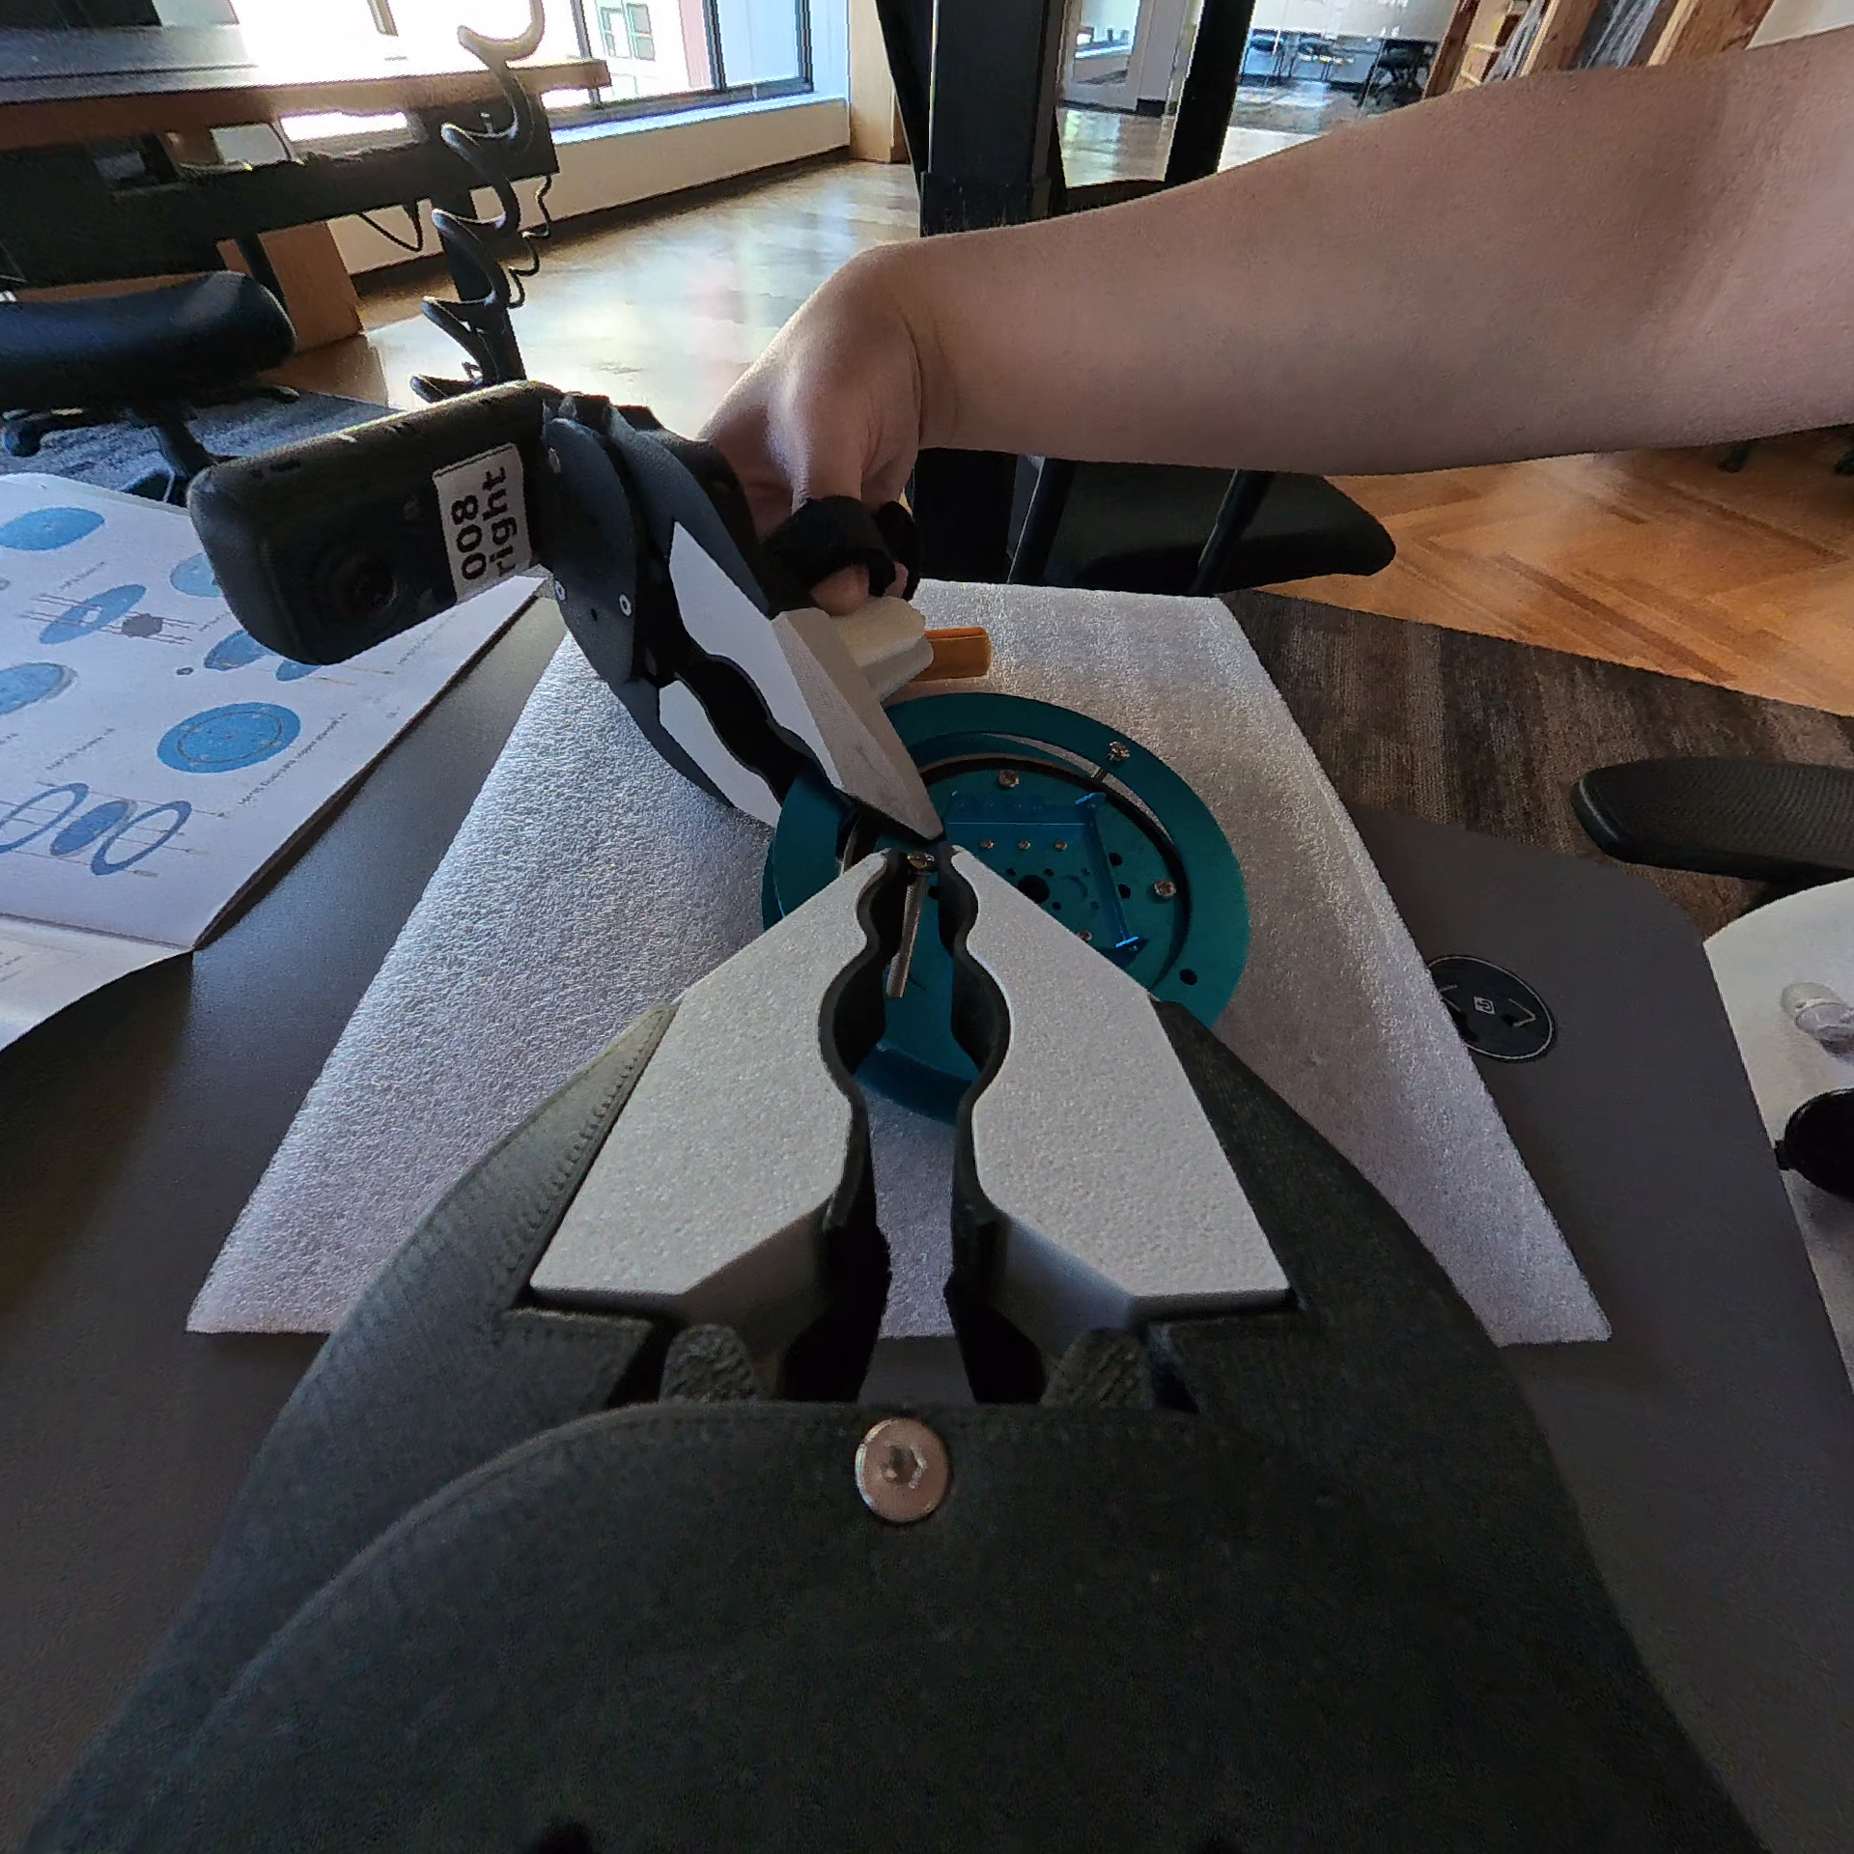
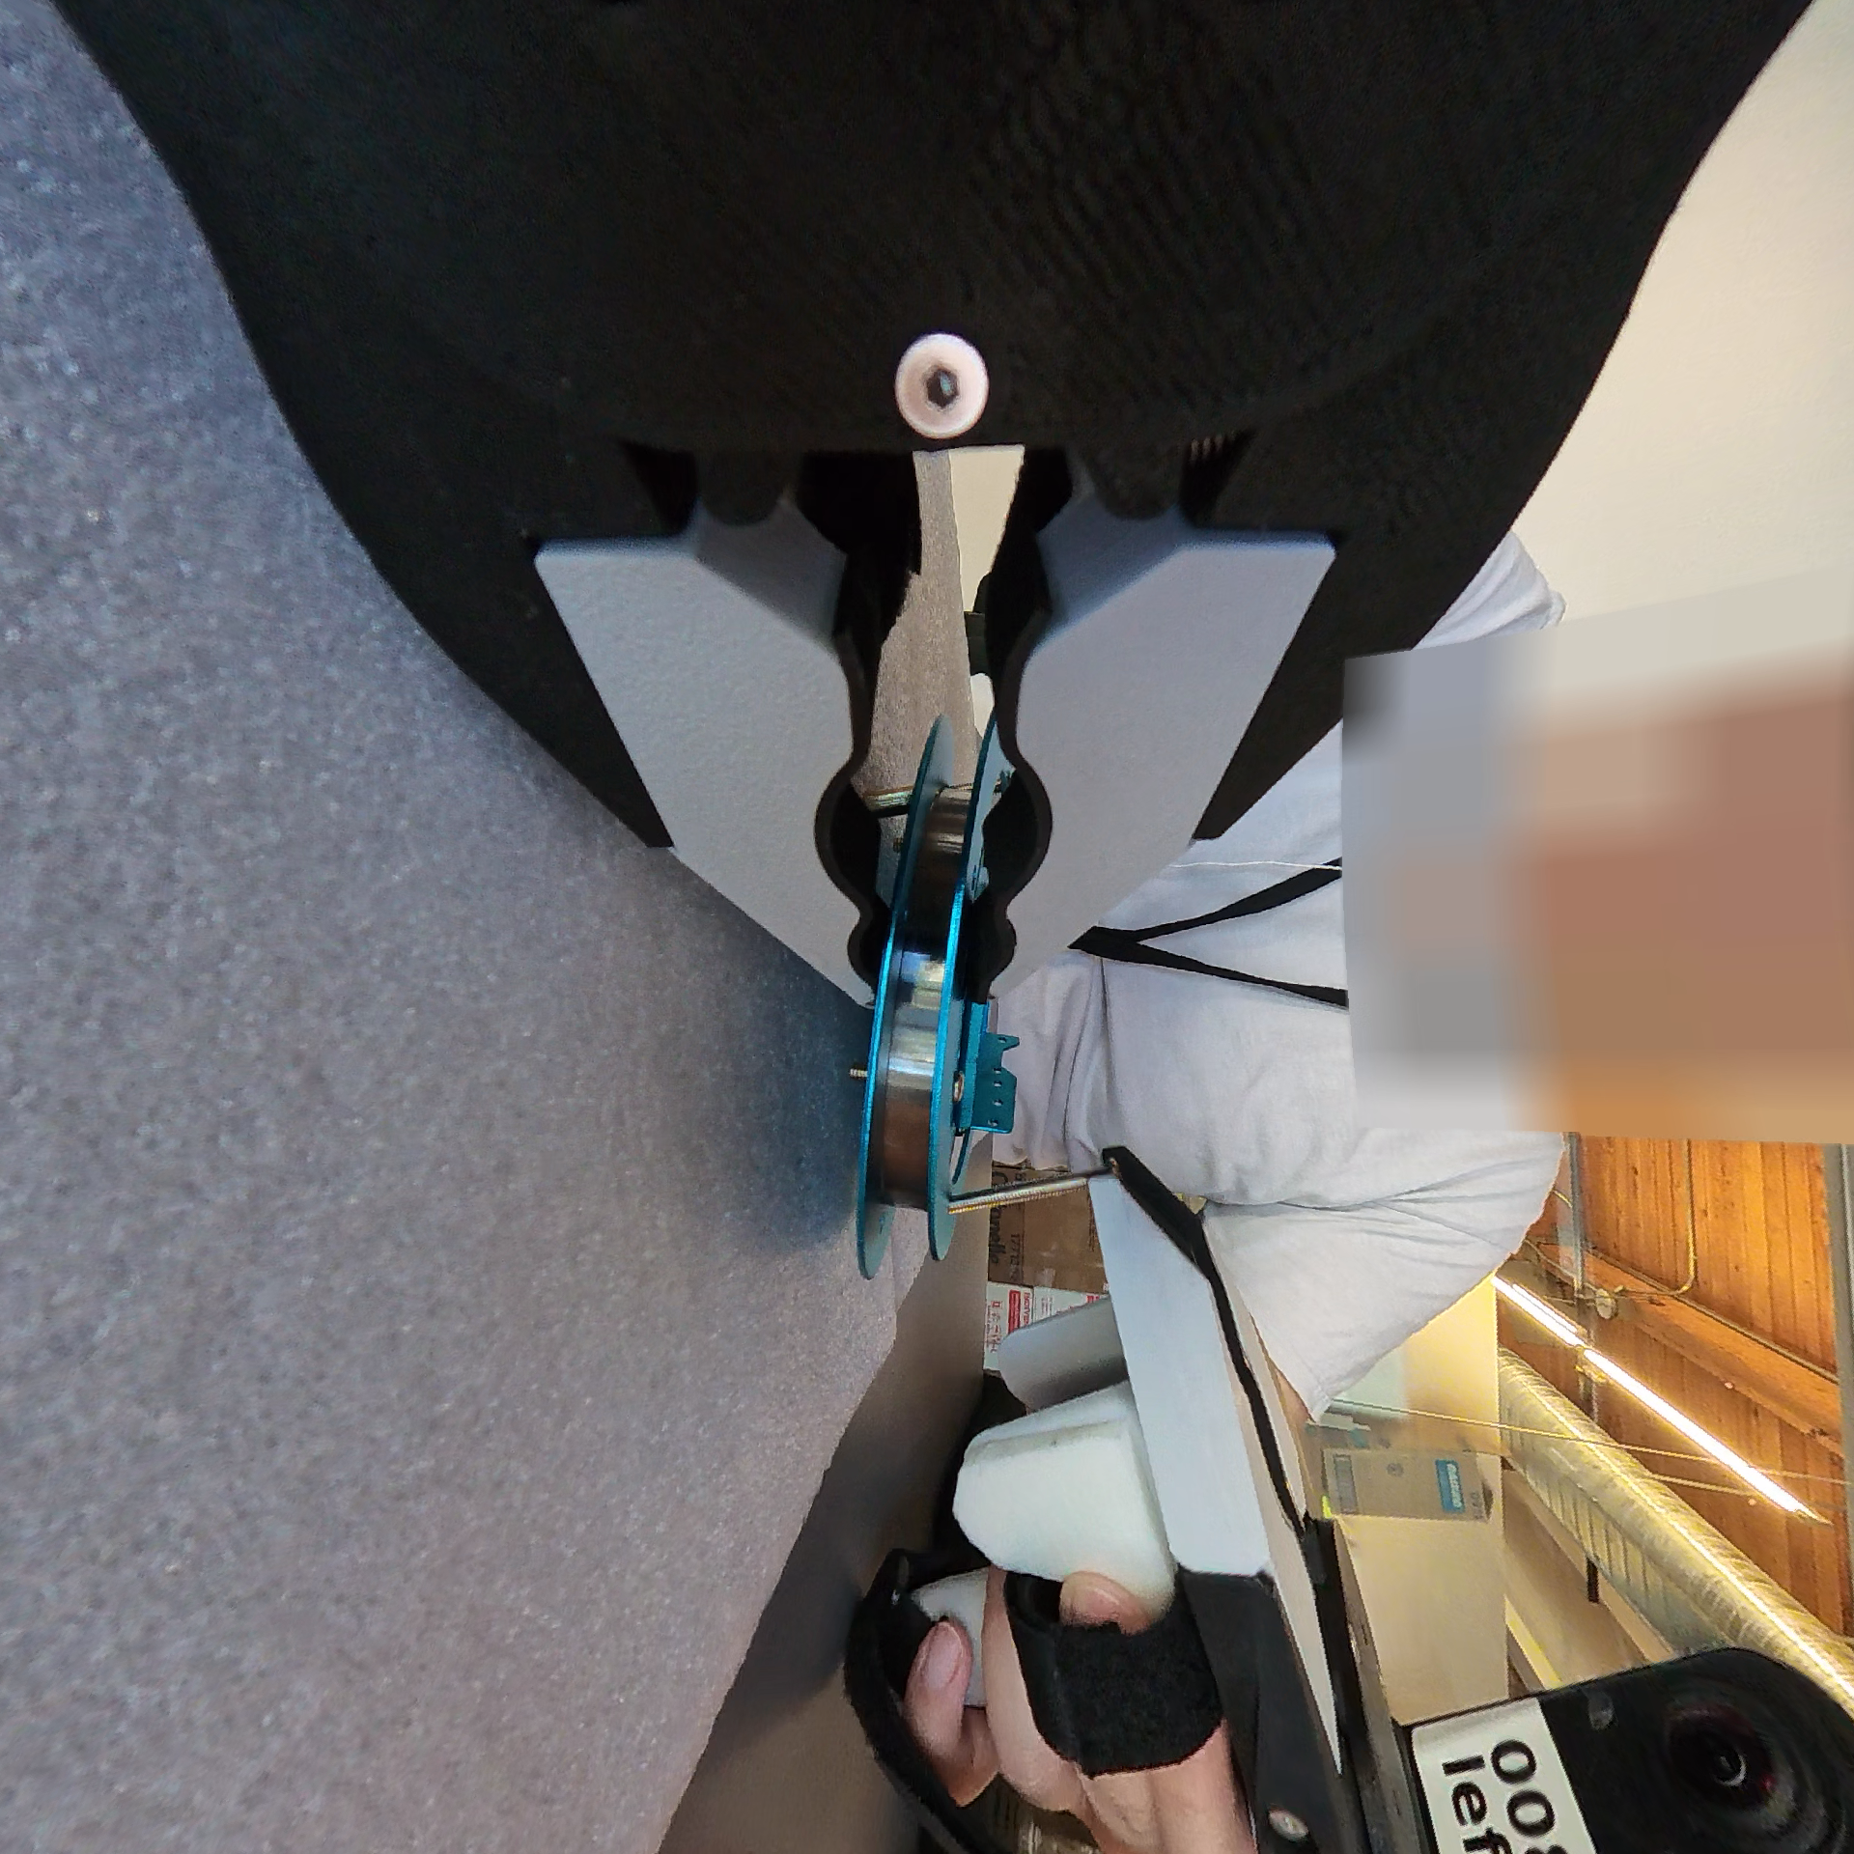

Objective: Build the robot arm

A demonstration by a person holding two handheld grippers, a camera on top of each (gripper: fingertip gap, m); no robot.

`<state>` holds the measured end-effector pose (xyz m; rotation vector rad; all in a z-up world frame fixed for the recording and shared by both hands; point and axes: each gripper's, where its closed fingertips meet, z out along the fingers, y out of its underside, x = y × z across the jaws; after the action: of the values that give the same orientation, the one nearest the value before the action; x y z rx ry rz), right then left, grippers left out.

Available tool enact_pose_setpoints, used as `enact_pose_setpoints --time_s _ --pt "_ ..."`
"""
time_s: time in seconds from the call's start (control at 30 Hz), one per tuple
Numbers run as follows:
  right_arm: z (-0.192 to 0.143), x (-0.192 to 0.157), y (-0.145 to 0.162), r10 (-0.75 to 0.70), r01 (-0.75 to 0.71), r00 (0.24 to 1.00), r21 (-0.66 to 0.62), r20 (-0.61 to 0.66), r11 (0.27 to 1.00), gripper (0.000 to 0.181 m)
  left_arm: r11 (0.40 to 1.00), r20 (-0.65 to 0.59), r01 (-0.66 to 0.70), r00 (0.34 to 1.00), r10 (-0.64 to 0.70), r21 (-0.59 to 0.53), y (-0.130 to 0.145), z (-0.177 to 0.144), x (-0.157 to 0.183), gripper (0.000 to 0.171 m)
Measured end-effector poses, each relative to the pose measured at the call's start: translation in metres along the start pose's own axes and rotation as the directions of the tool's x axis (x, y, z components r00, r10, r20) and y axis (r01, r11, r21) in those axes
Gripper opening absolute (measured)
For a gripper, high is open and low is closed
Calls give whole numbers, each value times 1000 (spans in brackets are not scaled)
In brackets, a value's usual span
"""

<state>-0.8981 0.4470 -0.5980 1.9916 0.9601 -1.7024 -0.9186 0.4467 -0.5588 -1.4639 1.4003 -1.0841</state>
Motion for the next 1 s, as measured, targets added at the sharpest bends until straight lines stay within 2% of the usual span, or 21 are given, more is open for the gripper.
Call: enact_pose_setpoints --time_s 0.43,0.63,1.0 --pt "0 -1 0 -13 13 1000 0 3 1000 13 1000 31 -8 999 9 -16 5 -12 0 4" --pt "0 -1 0 -23 23 1000 3 -1 1000 13 990 56 -120 991 125 -78 9 -16 3 4" --pt "0 -3 0 -64 64 998 16 -15 998 13 957 56 -216 971 231 -196 10 -5 6 5"
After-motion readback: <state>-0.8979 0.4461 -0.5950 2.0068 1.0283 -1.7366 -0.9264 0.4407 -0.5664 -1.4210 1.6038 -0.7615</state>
